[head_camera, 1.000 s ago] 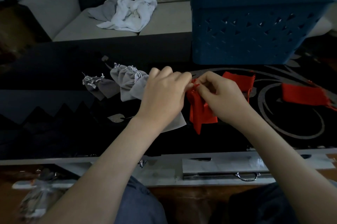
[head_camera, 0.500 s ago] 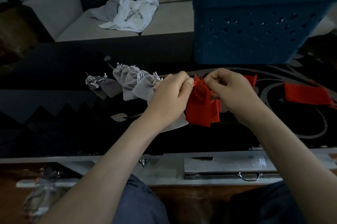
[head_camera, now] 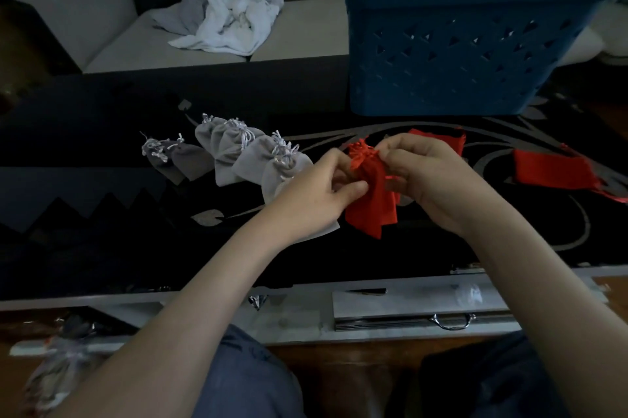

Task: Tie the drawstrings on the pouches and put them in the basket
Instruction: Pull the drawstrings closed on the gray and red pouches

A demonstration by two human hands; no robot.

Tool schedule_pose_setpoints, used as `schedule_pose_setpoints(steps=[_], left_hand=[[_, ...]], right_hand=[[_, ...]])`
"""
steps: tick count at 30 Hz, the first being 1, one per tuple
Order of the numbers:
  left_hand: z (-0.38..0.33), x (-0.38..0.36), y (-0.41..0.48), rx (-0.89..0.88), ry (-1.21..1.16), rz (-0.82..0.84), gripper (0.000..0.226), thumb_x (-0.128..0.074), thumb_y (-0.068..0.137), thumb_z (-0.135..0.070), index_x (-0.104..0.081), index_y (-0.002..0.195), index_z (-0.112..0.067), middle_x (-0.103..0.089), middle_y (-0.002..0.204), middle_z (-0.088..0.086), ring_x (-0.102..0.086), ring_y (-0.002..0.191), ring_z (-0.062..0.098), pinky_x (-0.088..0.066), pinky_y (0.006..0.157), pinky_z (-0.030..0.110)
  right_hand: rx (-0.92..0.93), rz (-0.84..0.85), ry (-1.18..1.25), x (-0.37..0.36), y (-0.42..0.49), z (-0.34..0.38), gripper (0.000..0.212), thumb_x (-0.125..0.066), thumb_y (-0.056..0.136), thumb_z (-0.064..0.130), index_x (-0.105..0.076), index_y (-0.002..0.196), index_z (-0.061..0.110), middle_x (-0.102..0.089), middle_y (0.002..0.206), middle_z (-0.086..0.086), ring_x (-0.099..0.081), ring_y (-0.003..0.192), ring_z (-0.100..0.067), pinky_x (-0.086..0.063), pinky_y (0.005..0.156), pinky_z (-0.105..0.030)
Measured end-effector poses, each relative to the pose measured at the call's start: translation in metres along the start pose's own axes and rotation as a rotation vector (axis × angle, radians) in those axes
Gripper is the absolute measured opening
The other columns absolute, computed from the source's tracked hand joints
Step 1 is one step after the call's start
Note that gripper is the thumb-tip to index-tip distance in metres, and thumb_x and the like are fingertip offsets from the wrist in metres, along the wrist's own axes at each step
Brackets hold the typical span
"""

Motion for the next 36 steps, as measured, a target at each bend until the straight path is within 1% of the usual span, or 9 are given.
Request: schedule_pose_setpoints(steps=[6, 9, 12, 15, 17, 19, 22, 29, 36], left_hand=[[0.005, 0.001, 0.003, 0.136, 0.186, -0.187, 0.03, -0.073, 0.082, -0.025, -0.045, 0.09, -0.022, -0.054, 0.075, -0.009, -0.052, 0.067, 0.004, -0.049, 0.074, 0.031], [0.007, -0.004, 0.004, 0.169, 0.287, -0.168, 0.039, -0.073, 0.081, -0.032, -0.048, 0.107, -0.018, -0.056, 0.076, -0.01, -0.054, 0.072, 0.004, -0.048, 0.071, 0.024], [0.004, -0.007, 0.008, 0.167, 0.389, -0.078, 0.048, -0.073, 0.08, -0.036, -0.046, 0.116, -0.02, -0.056, 0.077, -0.013, -0.051, 0.071, -0.003, -0.037, 0.059, 0.009], [0.002, -0.006, 0.014, 0.136, 0.497, -0.05, 0.056, -0.073, 0.079, -0.041, -0.046, 0.123, -0.019, -0.054, 0.092, -0.014, -0.051, 0.076, -0.001, -0.038, 0.065, 0.01], [0.0, -0.006, 0.018, 0.073, 0.576, -0.103, 0.056, -0.07, 0.079, -0.046, -0.049, 0.123, -0.02, -0.048, 0.104, -0.01, -0.05, 0.093, 0.006, -0.043, 0.081, 0.022], [-0.004, -0.009, 0.021, 0.0, 0.563, -0.2, 0.043, -0.066, 0.082, -0.043, -0.054, 0.117, -0.021, -0.048, 0.108, -0.006, -0.051, 0.104, 0.012, -0.043, 0.092, 0.032], [-0.013, -0.018, 0.024, -0.076, 0.507, -0.294, 0.027, -0.061, 0.088, -0.028, -0.058, 0.112, -0.016, -0.053, 0.11, 0.0, -0.053, 0.109, 0.018, -0.043, 0.095, 0.035], [-0.021, -0.039, 0.032, -0.144, 0.463, -0.26, 0.018, -0.053, 0.094, -0.02, -0.058, 0.11, -0.014, -0.056, 0.11, -0.001, -0.055, 0.1, 0.015, -0.043, 0.089, 0.026], [-0.023, -0.047, 0.033, -0.226, 0.464, -0.261, 0.018, -0.049, 0.097, -0.02, -0.062, 0.109, -0.015, -0.054, 0.11, -0.003, -0.047, 0.109, 0.011, -0.032, 0.094, 0.018]], right_hand=[[-0.064, 0.058, -0.266, 0.001, -0.003, -0.003, 0.018, -0.056, 0.093, 0.016, -0.063, 0.11, 0.02, -0.063, 0.083, 0.011, -0.06, 0.07, 0.006, -0.045, 0.059, -0.01], [0.027, 0.072, -0.636, 0.006, -0.002, -0.011, 0.048, -0.068, 0.084, 0.014, -0.05, 0.127, 0.027, -0.057, 0.099, 0.013, -0.057, 0.087, -0.003, -0.047, 0.076, -0.016], [0.058, 0.032, -0.769, 0.009, 0.004, -0.02, 0.06, -0.067, 0.082, 0.006, -0.044, 0.133, 0.026, -0.051, 0.093, 0.016, -0.051, 0.083, -0.002, -0.043, 0.072, -0.017], [0.084, -0.003, -0.865, 0.011, 0.006, -0.025, 0.065, -0.063, 0.081, 0.003, -0.038, 0.138, 0.022, -0.05, 0.099, 0.013, -0.049, 0.089, -0.004, -0.036, 0.076, -0.017], [0.113, 0.013, -0.927, 0.011, 0.006, -0.028, 0.069, -0.062, 0.08, 0.004, -0.033, 0.141, 0.019, -0.047, 0.117, 0.004, -0.046, 0.109, -0.01, -0.032, 0.085, -0.016], [0.122, 0.048, -1.05, 0.01, 0.006, -0.029, 0.073, -0.062, 0.079, 0.007, -0.03, 0.143, 0.019, -0.042, 0.129, -0.003, -0.038, 0.121, -0.021, -0.031, 0.1, -0.027], [0.126, -0.007, -1.11, 0.016, 0.008, -0.02, 0.064, -0.058, 0.081, 0.012, -0.037, 0.14, 0.022, -0.041, 0.127, -0.006, -0.034, 0.119, -0.026, -0.031, 0.104, -0.043], [-0.036, -0.48, -1.139, 0.066, 0.022, -0.027, 0.05, -0.05, 0.091, 0.014, -0.037, 0.139, 0.006, -0.04, 0.131, -0.022, -0.033, 0.122, -0.039, -0.031, 0.099, -0.042], [-0.107, -0.404, -1.368, 0.079, 0.027, -0.041, 0.025, -0.051, 0.093, 0.014, -0.05, 0.117, 0.005, -0.039, 0.12, -0.018, -0.036, 0.114, -0.036, -0.039, 0.085, -0.042]])
Point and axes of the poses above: each hand's wrist, its own y-axis towards the middle knuckle, its own x-axis out of the back of the hand, z = x × y, the point moved 2 cm from there along y, towards the middle knuckle
